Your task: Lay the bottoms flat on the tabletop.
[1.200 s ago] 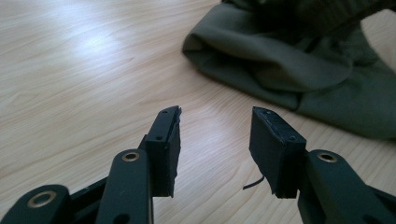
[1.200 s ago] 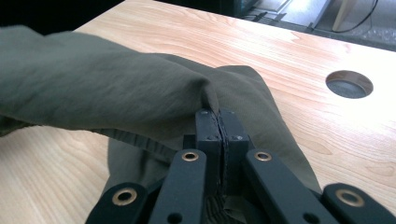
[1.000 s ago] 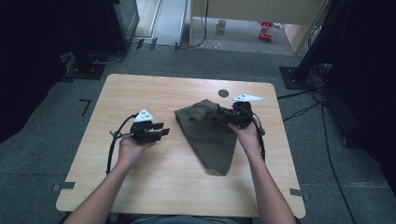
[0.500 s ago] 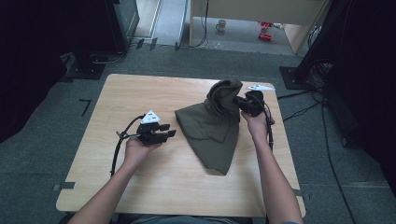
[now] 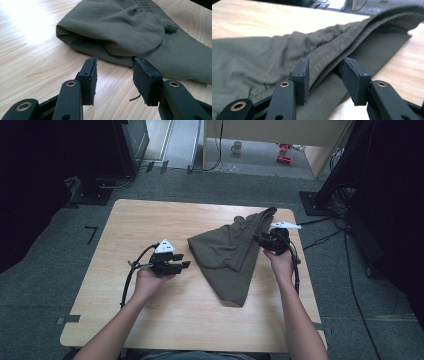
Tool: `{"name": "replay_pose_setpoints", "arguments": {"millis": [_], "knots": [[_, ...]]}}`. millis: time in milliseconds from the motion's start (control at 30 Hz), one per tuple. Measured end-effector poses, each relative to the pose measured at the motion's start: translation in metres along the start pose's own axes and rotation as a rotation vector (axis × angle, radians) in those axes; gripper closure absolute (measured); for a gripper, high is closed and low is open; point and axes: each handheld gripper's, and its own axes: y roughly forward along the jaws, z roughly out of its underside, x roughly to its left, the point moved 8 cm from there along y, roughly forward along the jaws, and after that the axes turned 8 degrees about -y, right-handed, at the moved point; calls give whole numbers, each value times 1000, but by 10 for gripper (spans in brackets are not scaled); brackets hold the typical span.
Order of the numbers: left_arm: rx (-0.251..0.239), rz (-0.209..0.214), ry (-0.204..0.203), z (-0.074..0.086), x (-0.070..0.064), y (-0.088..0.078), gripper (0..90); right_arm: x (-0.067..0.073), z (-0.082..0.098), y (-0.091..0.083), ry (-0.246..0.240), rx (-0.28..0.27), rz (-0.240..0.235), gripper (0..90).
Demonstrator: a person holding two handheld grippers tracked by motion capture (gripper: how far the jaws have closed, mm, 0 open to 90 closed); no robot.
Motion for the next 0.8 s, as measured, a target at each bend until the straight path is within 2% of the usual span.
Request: {"name": "replay_pose_setpoints", "arguments": {"millis": [133,233,333,400,533,700,800], "knots": [[14,18,12,-5,-5,3,528,6,11,0,-6,11,-21,570],[11,58,25,-9,-14,7,489,10,18,-2,-12,18,-35,570],[14,53,63,-13,-20,11,482,14,22,-5,-9,11,-44,571],[26,55,76,-14,-22,13,482,16,26,-5,-9,27,-54,571],[35,67,78,-22,-27,20,485,21,31,-4,-22,24,-60,571],[52,70,107,-29,-35,32,478,24,39,2,-27,44,-69,571],[62,84,107,-31,-40,40,466,26,42,4,-37,59,-75,585]]}}
